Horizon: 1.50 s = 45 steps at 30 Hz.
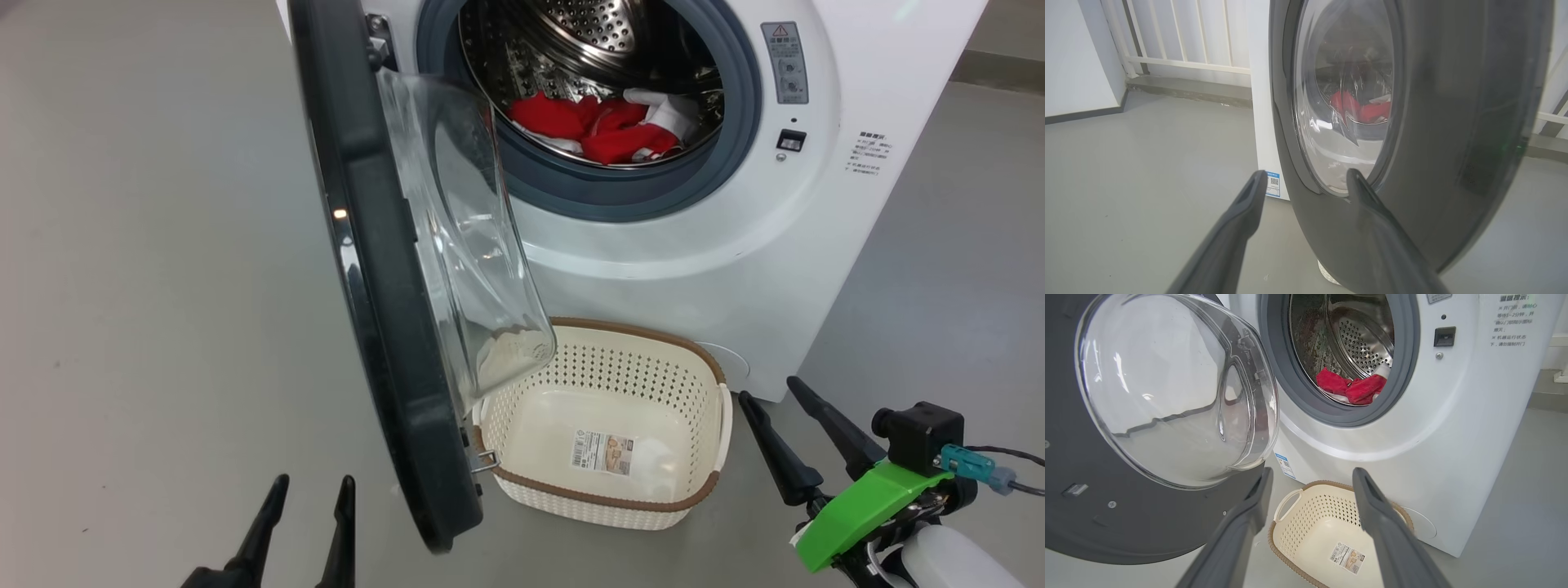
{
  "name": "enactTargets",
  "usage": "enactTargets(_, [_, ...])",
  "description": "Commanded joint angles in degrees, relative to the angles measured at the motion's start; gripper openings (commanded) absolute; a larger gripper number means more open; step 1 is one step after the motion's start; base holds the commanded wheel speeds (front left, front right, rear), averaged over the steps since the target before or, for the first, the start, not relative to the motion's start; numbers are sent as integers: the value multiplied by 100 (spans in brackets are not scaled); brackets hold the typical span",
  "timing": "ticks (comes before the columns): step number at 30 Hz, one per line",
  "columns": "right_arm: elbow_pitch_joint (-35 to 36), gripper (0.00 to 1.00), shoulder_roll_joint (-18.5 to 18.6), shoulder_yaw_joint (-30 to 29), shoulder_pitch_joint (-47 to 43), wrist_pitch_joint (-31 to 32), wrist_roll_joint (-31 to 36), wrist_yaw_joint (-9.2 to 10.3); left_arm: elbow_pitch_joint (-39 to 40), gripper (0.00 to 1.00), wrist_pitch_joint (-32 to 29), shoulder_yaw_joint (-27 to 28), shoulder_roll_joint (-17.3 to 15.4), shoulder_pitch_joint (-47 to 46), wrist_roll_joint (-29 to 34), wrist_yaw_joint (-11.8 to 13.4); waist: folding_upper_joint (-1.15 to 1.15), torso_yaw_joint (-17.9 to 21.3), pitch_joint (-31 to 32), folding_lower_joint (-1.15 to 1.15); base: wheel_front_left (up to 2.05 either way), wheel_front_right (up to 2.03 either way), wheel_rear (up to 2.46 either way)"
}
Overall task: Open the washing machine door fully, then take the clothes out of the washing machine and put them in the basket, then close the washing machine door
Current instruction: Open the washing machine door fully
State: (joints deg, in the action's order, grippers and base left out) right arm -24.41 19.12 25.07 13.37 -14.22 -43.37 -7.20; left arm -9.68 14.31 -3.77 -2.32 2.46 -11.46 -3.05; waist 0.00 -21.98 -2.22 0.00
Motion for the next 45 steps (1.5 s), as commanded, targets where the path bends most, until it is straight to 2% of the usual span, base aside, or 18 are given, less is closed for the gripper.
enactTargets(1, [172, 100, 22, -18, -28, -77, 147, -29, 108, 100, 69, 200, -55, -105, 31, -14, 0, -5, -5, 0, 0, 0, 0])
enactTargets(5, [385, 100, -179, -421, -249, -77, 663, -29, 103, 100, 69, 195, -55, -122, 25, -12, 0, -19, -7, 0, 0, 0, 0])
enactTargets(10, [578, 100, -368, -777, -475, -77, 982, -29, 112, 100, 69, 188, -55, -127, 21, -2, 0, -20, -10, 0, 0, 0, 0])
enactTargets(24, [404, 100, -538, -1049, -889, -77, 1340, -29, 99, 100, 69, 157, -55, -155, -21, 47, 0, -10, -11, 0, 0, 0, 0])
enactTargets(25, [402, 100, -543, -1059, -892, -77, 1350, -29, 121, 47, 69, 173, -55, -167, -71, 49, 0, -5, -1, 0, 0, 0, 0])
enactTargets(26, [406, 100, -550, -1069, -896, -77, 1357, -29, 154, 9, 69, 202, -55, -175, -165, 51, 0, -2, 11, 0, 0, 0, 0])
enactTargets(27, [407, 100, -553, -1071, -899, -77, 1363, -29, 189, 0, 69, 234, -55, -180, -233, 53, 0, 3, 15, 0, 0, 0, 0])
enactTargets(32, [415, 100, -561, -1113, -909, -77, 1390, -29, 572, 0, 69, 519, -55, -275, -512, 74, 0, -1, 53, 0, 0, 0, 0])
enactTargets(37, [420, 100, -563, -1142, -927, -77, 1416, -29, 1370, 0, 69, 700, -55, -443, -790, 173, 0, -10, 80, 0, 0, 0, 0])
enactTargets(43, [416, 100, -571, -1135, -945, -77, 1438, -29, 2544, 0, 69, 309, -55, -551, -878, 311, 0, 12, 101, 0, 0, 0, 0])
enactTargets(45, [417, 100, -570, -1132, -947, -78, 1438, -29, 2702, 0, 69, 163, -55, -558, -884, 323, 0, 16, 103, 0, 0, 0, 0])
